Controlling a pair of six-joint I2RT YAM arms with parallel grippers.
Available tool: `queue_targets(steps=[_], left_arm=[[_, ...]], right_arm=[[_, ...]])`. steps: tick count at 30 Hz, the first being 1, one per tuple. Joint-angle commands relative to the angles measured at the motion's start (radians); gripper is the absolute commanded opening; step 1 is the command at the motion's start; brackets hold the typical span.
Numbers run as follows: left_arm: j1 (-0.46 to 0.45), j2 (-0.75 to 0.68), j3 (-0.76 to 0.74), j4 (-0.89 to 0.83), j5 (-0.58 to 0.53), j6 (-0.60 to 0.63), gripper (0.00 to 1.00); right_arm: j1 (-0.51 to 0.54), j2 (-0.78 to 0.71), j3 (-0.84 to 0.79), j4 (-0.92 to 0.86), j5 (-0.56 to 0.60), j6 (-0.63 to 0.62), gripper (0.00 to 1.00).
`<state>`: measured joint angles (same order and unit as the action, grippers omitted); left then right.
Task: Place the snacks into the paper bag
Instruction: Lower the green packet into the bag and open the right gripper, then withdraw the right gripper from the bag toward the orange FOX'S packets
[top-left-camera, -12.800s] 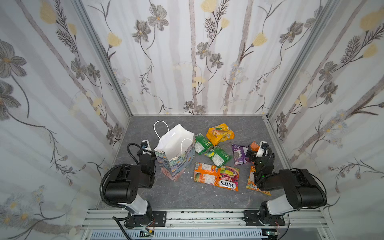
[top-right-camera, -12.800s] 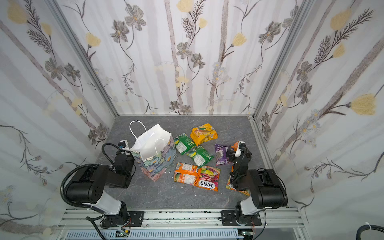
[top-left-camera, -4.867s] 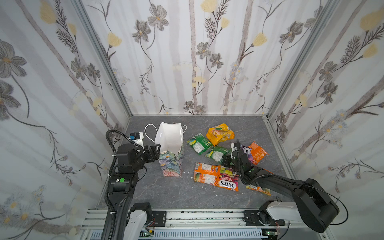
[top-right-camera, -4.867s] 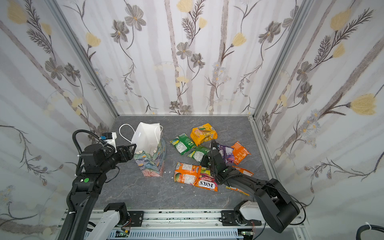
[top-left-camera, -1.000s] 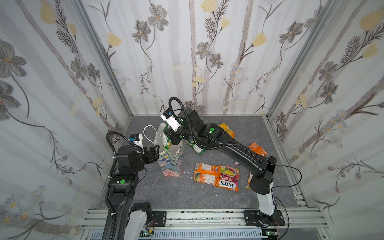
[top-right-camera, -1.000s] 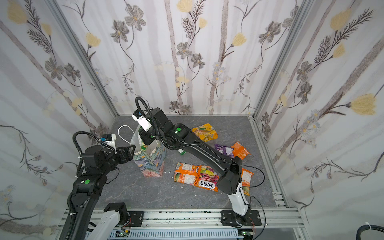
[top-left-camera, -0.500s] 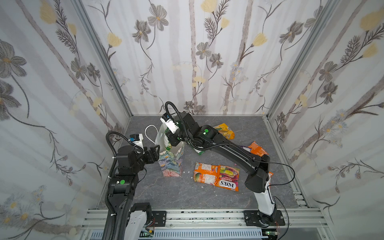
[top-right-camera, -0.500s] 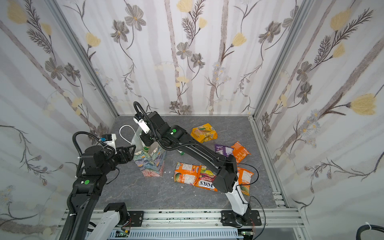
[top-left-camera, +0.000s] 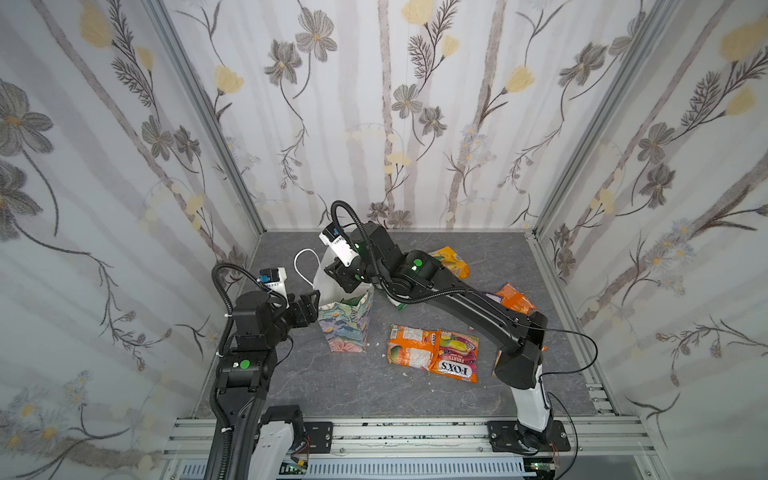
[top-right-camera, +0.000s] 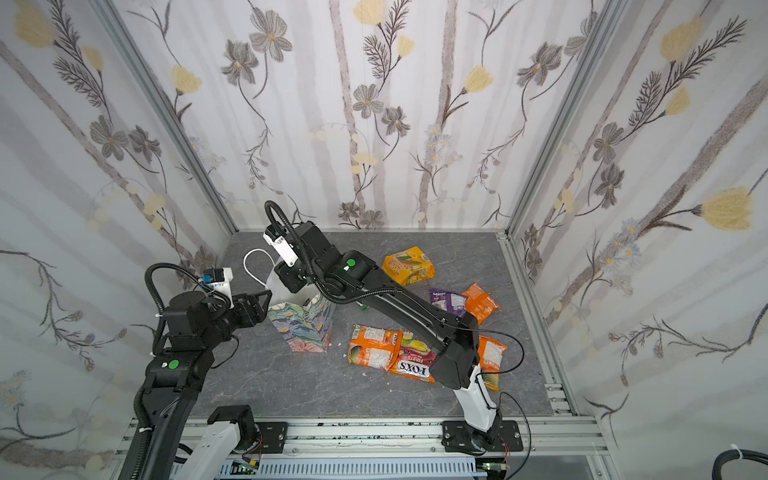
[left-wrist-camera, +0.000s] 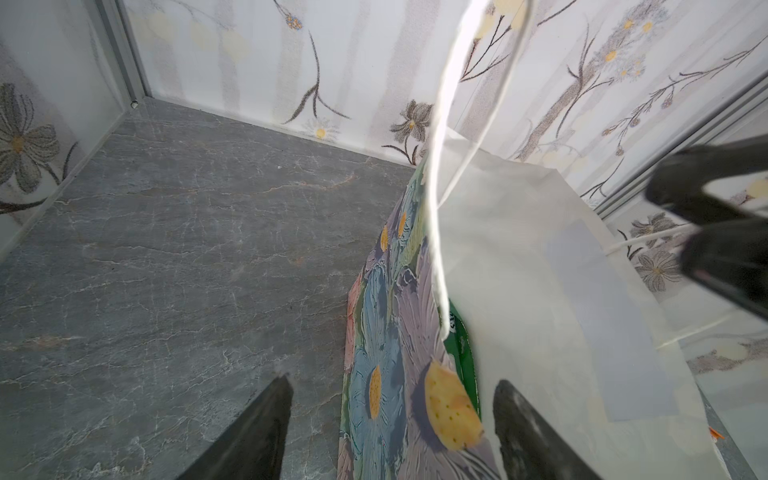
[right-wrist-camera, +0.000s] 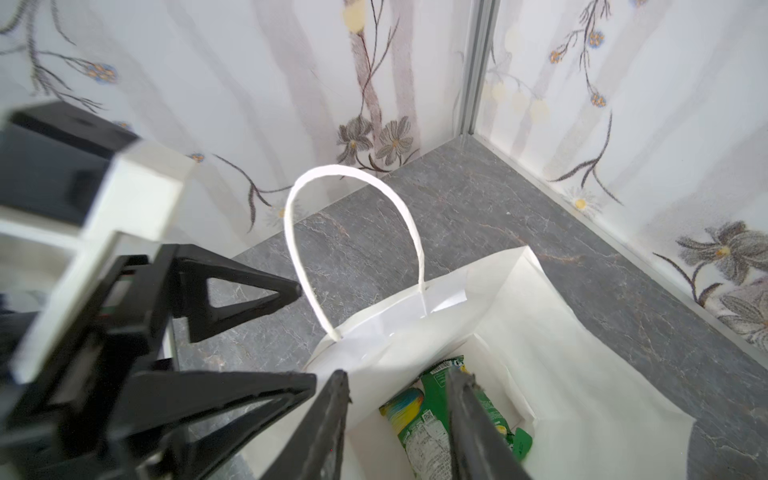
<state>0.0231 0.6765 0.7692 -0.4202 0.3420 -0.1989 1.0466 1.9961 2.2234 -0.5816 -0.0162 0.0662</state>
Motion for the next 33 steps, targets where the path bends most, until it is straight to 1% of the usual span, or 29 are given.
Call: queue_targets(steps=[1,3,8,11,14,15,17,19,21,24,27,28,29,30,31,33], left_arm=[[0.001,-0.006,-0.001,0.029,0.001,0.001,0.76],[0.001,-0.010,0.001,0.027,-0.002,0.003,0.76],[0.000,-0.021,0.001,0.026,-0.007,0.003,0.76],[0.000,-0.025,0.001,0.026,-0.011,0.002,0.77],[0.000,-0.026,0.002,0.023,-0.015,0.004,0.77],[0.000,-0.028,0.003,0.022,-0.019,0.004,0.77],[-0.001,-0.031,0.004,0.021,-0.020,0.004,0.77],[-0.002,-0.032,0.003,0.021,-0.022,0.005,0.77],[-0.002,-0.031,0.003,0.021,-0.020,0.005,0.77],[-0.002,-0.028,0.002,0.022,-0.018,0.004,0.77],[-0.002,-0.032,0.002,0.022,-0.019,0.005,0.77],[-0.002,-0.033,0.003,0.023,-0.019,0.006,0.77],[-0.002,-0.035,0.002,0.022,-0.020,0.006,0.77],[-0.003,-0.037,0.002,0.021,-0.021,0.004,0.77],[-0.003,-0.038,0.001,0.023,-0.023,0.004,0.77],[-0.004,-0.038,0.002,0.023,-0.022,0.004,0.78]], right_arm=[[0.004,-0.061,-0.001,-0.025,0.006,-0.015,0.40],[0.005,-0.109,-0.036,-0.029,0.014,-0.011,0.41],[0.003,-0.270,-0.283,0.055,0.162,-0.022,0.41],[0.003,-0.363,-0.406,0.084,0.195,-0.014,0.41],[0.001,-0.490,-0.568,0.162,0.241,0.006,0.41],[-0.002,-0.539,-0.642,0.190,0.271,0.026,0.41],[-0.016,-0.624,-0.763,0.237,0.296,0.067,0.41],[-0.047,-0.703,-0.876,0.282,0.291,0.118,0.41],[-0.097,-0.769,-0.973,0.309,0.246,0.179,0.42],[-0.164,-0.820,-1.071,0.303,0.213,0.247,0.43],[-0.218,-0.830,-1.117,0.262,0.167,0.296,0.44],[-0.220,-0.829,-1.126,0.247,0.149,0.305,0.45],[-0.258,-0.825,-1.131,0.226,0.142,0.312,0.45],[-0.264,-0.821,-1.132,0.200,0.144,0.313,0.45],[-0.270,-0.821,-1.136,0.182,0.155,0.314,0.44],[-0.284,-0.822,-1.152,0.152,0.158,0.320,0.40]])
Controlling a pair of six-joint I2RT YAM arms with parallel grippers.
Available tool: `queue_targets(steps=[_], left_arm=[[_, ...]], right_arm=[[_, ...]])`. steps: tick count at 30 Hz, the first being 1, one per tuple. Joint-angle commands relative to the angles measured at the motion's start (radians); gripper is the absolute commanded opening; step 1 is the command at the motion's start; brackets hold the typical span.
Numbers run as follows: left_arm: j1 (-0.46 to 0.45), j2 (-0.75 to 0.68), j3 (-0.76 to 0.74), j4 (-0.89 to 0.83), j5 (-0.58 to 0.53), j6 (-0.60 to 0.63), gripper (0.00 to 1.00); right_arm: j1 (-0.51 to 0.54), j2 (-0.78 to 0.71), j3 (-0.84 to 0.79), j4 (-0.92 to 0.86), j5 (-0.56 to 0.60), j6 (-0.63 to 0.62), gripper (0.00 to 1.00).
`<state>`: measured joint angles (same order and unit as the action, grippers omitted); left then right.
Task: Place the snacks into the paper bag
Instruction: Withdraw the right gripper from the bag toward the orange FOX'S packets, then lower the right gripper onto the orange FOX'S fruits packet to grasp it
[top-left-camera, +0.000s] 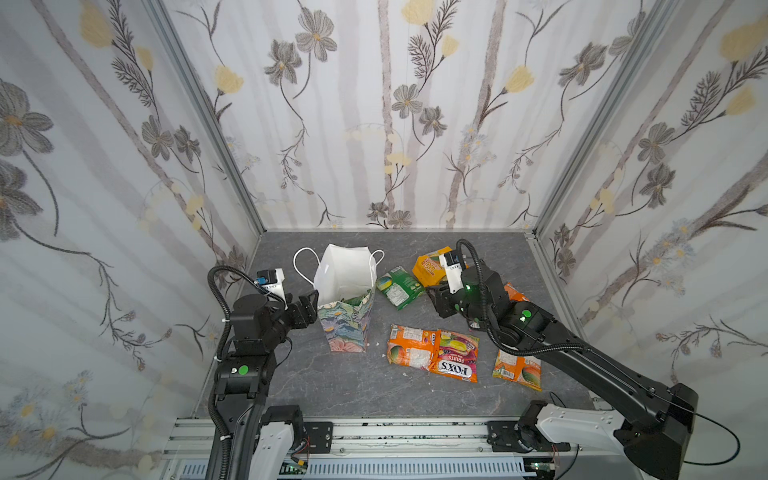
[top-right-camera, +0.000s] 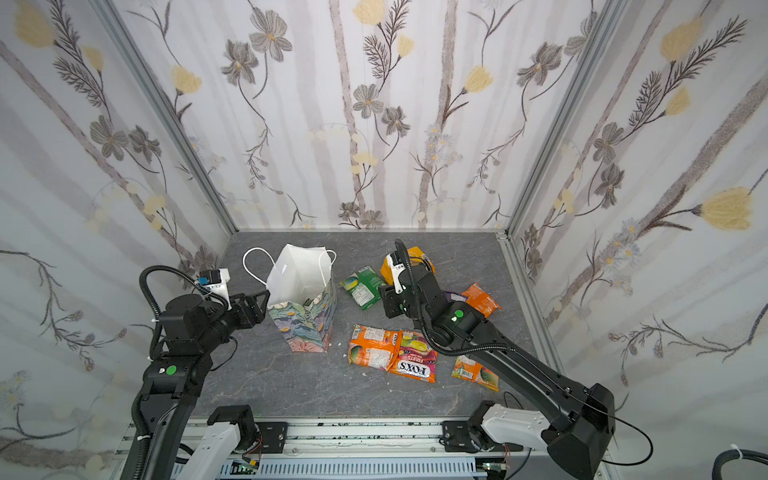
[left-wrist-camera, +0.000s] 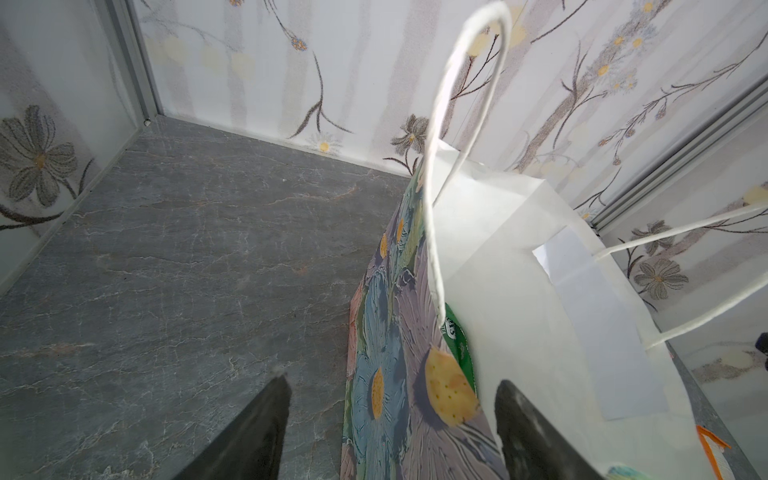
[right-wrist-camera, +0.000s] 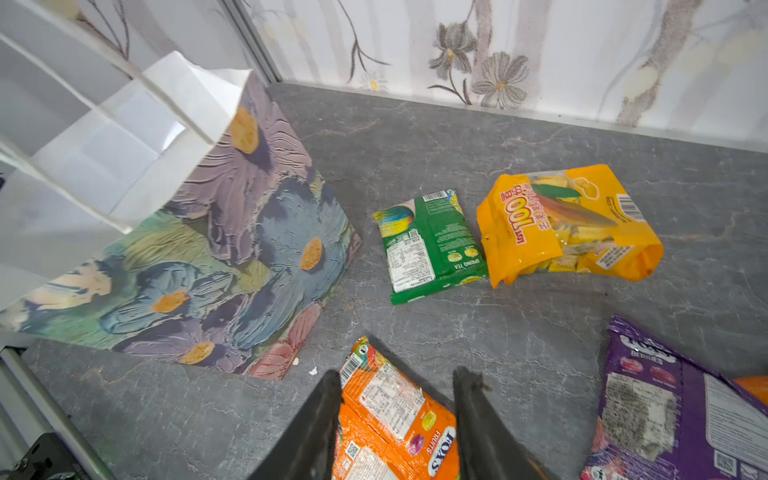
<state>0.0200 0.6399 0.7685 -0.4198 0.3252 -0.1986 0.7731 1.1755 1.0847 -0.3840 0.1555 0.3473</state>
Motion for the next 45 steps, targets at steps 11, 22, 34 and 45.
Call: queue_targets(steps=[11,22,34,45], left_arm=[[-0.002,0.005,0.008,0.016,-0.009,0.007,0.78],[-0.003,0.012,0.009,0.016,-0.005,0.006,0.78],[-0.004,0.006,0.007,0.019,-0.002,0.007,0.78],[-0.005,0.003,0.007,0.018,-0.003,0.007,0.78]], right_arm=[[-0.048,0.042,-0.195,-0.082,-0.098,0.148,0.34],[-0.049,0.094,-0.362,0.034,-0.182,0.207,0.29],[-0.049,0.139,-0.456,0.204,-0.245,0.269,0.31],[-0.049,0.177,-0.467,0.223,-0.223,0.267,0.29]])
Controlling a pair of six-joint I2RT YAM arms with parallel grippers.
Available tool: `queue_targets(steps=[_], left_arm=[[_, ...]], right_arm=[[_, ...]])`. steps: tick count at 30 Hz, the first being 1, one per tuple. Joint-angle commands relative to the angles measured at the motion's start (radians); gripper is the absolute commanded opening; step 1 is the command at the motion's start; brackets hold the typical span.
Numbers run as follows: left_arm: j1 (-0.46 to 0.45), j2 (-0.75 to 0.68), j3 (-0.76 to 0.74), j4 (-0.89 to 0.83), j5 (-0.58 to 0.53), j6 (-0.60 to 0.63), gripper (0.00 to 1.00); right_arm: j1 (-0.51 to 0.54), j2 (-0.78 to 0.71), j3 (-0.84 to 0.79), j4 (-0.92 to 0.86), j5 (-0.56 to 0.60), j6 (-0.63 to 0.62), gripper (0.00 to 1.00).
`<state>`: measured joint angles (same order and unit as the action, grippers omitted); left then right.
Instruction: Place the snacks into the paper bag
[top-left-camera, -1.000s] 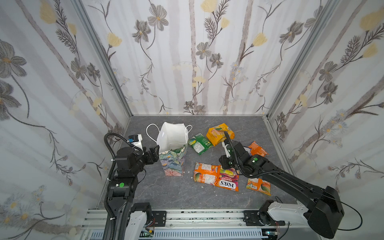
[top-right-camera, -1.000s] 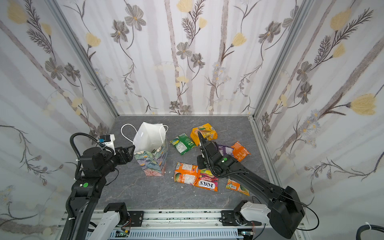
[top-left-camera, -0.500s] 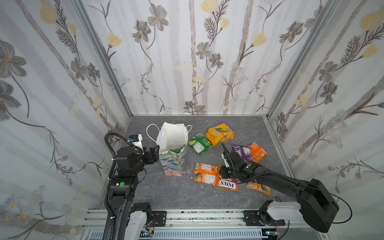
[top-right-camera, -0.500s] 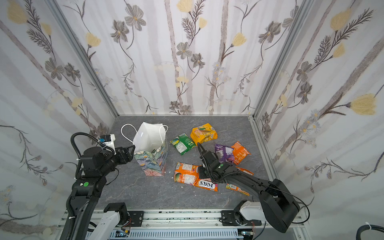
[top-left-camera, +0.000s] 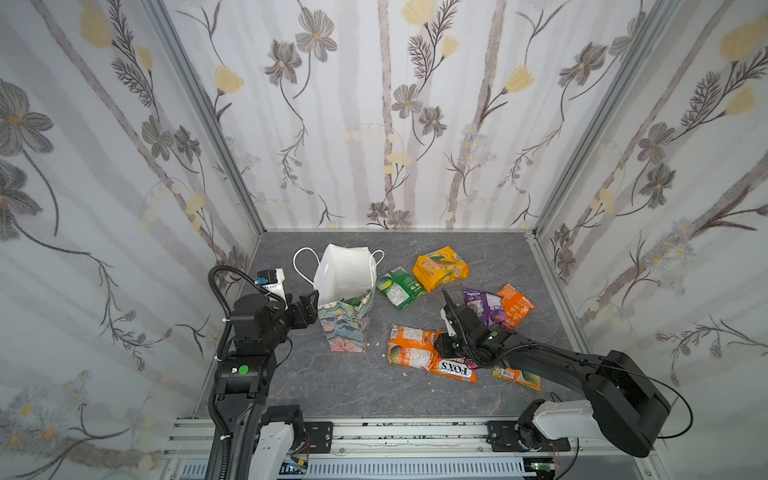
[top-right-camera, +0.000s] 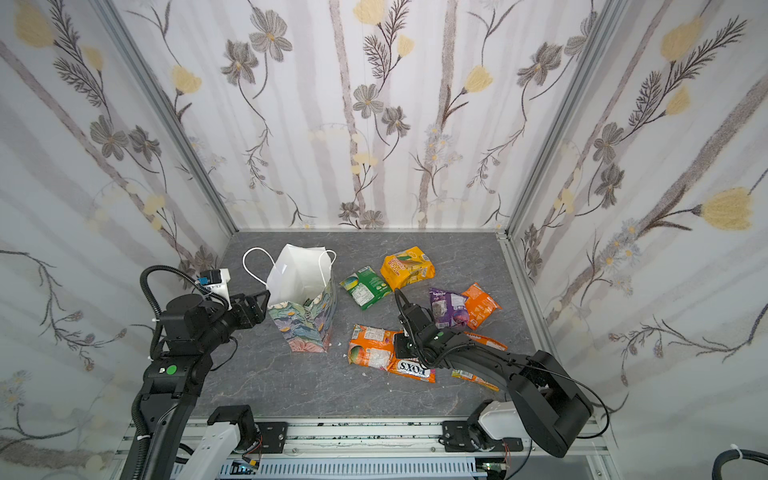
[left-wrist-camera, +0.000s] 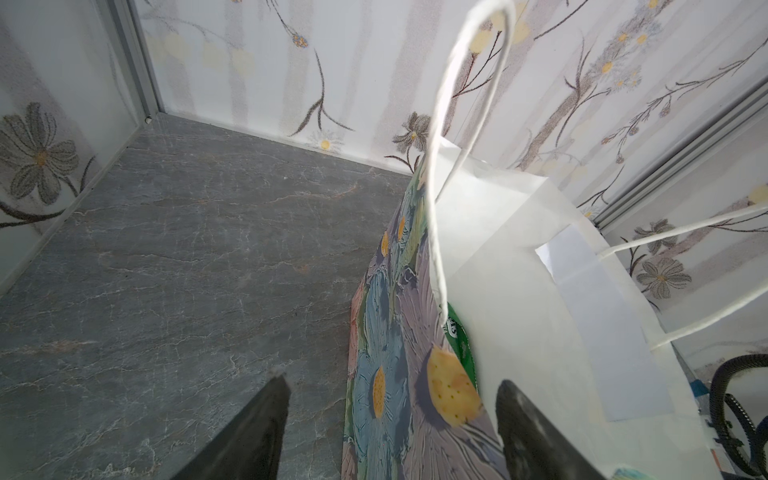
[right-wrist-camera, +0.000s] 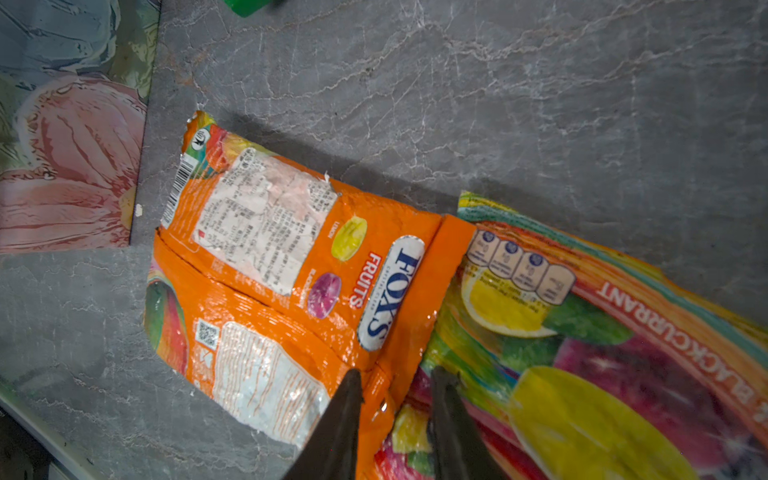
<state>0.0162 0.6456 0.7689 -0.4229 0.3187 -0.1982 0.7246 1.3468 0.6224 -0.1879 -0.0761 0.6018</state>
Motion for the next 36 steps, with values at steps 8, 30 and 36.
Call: queue_targets(steps=[8,30,36], left_arm=[[-0.001,-0.003,0.007,0.022,0.002,0.006,0.78],[-0.002,-0.018,0.009,0.019,0.003,0.008,0.77],[-0.003,-0.017,0.007,0.021,0.004,0.008,0.77]], right_arm=[[-0.001,0.032,-0.033,0.096,-0.015,0.035,0.27],[-0.023,-0.032,-0.058,0.201,-0.093,0.051,0.00],[-0.031,-0.083,-0.039,0.224,-0.156,0.029,0.00]])
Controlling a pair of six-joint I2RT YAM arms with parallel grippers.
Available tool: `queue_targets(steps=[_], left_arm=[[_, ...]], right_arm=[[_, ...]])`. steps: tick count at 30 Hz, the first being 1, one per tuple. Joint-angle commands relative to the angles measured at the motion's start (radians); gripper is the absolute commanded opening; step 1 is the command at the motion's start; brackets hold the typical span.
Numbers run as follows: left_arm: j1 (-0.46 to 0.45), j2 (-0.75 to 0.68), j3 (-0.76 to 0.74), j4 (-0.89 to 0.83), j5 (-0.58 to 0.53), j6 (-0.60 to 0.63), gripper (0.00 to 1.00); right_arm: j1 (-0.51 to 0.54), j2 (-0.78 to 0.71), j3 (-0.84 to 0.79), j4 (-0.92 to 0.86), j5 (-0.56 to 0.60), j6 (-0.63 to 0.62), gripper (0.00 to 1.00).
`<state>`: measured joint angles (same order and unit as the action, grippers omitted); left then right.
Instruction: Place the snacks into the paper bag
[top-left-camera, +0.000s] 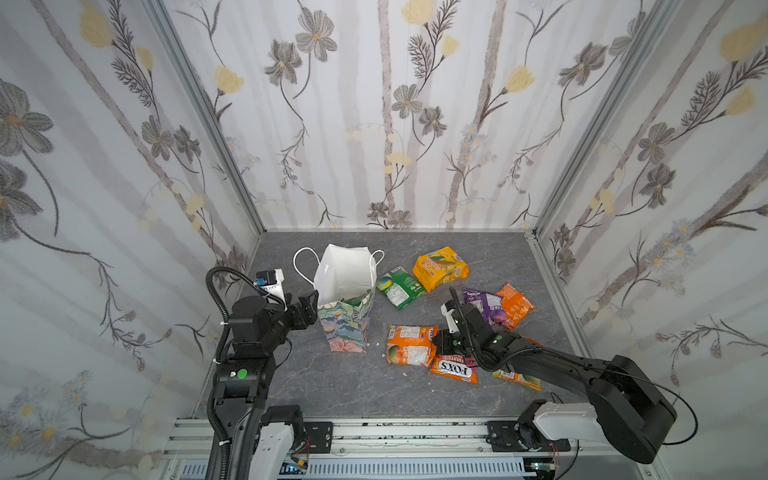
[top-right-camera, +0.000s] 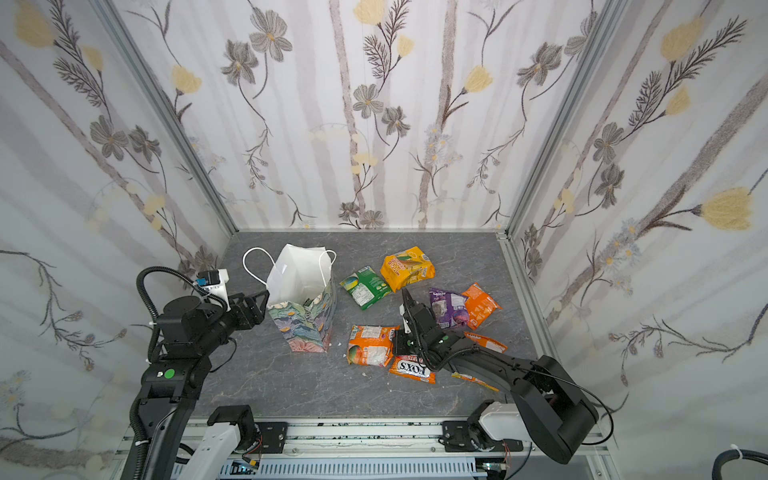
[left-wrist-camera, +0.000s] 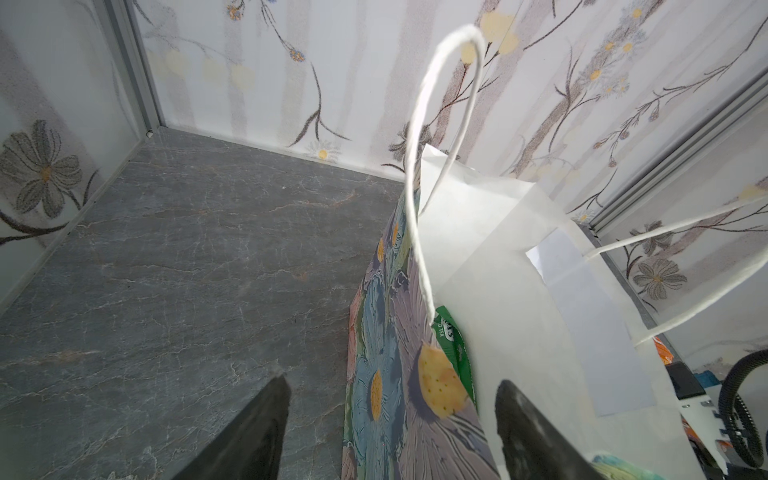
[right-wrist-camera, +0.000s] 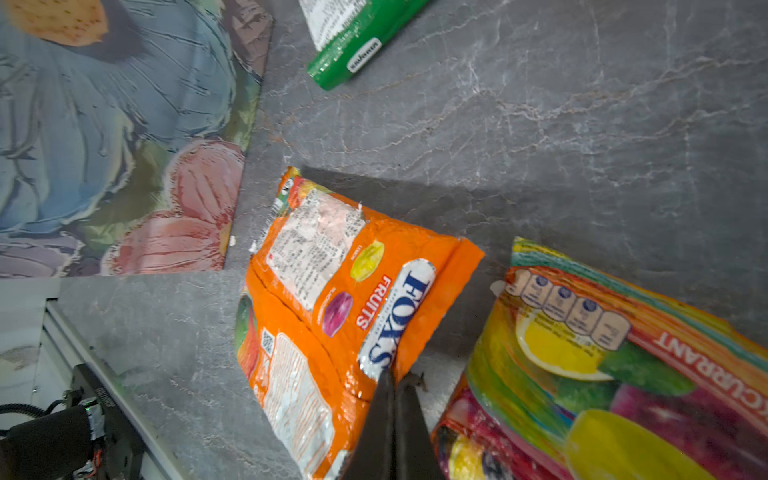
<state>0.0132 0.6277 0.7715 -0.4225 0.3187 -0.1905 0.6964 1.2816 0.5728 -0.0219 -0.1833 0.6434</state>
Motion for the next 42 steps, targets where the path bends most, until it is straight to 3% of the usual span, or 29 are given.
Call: queue_targets(steps=[1,16,42], left_arm=[[0.001,0.001,0.005,0.020,0.005,0.000,0.77],[-0.001,0.004,0.006,0.021,0.007,0.002,0.77],[-0.002,-0.002,0.005,0.019,-0.003,0.002,0.77]], right_arm=[[-0.003,-0.025,0.010,0.072,-0.066,-0.012,0.00],[-0.012,-0.096,0.017,0.346,-0.307,0.004,0.00],[-0.012,-0.110,0.229,0.331,-0.374,-0.088,0.00]])
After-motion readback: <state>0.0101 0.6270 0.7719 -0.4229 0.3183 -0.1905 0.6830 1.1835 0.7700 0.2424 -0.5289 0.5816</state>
